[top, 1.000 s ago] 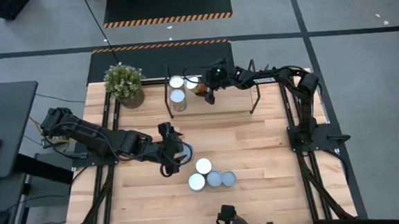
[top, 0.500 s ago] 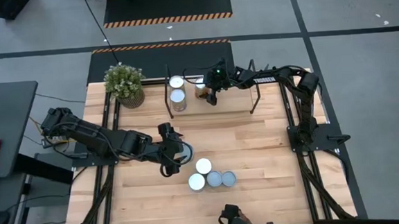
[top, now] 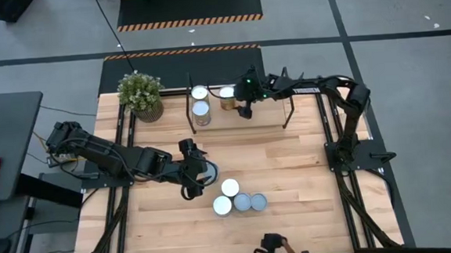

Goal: Pick and place cans onto a shelf
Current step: Put the canned pineapple on the shelf

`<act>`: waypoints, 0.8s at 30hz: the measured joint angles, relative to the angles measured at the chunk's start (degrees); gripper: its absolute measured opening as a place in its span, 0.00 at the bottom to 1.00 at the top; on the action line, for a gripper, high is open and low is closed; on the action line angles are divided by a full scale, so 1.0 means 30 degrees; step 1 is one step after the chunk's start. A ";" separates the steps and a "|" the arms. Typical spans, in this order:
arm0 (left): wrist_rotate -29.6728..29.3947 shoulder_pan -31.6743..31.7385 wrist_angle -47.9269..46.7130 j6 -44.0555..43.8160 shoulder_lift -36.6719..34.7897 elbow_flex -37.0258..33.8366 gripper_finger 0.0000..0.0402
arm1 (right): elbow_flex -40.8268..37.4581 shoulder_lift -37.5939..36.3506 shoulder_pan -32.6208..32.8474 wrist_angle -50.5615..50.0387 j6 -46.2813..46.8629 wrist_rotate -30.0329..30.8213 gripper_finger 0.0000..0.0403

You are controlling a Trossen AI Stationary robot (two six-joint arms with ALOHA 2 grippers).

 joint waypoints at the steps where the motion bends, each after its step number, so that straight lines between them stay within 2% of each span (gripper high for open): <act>1: 0.0000 0.0000 -0.0003 0.0004 0.0000 0.0000 0.97 | 0.0000 -0.0168 0.0044 -0.0427 -0.0220 0.0665 0.98; 7: 0.0000 0.0000 -0.0002 -0.0010 0.0000 0.0000 0.97 | 0.0000 -0.0534 0.0240 -0.0365 -0.0460 0.5571 0.95; 10: 0.0002 0.0000 -0.0002 -0.0005 0.0000 0.0000 0.97 | 0.0000 -0.0534 0.0210 0.0433 -0.0438 0.6961 0.94; 17: 0.0007 0.0000 -0.0015 0.0113 0.0000 0.0000 0.97 | 0.0000 -0.0534 0.0063 0.2446 -0.0467 0.4791 0.93; 24: 0.0007 0.0000 -0.0009 0.0190 0.0000 0.0000 0.97 | 0.0000 -0.0519 0.0537 0.3370 -0.0460 0.4636 0.93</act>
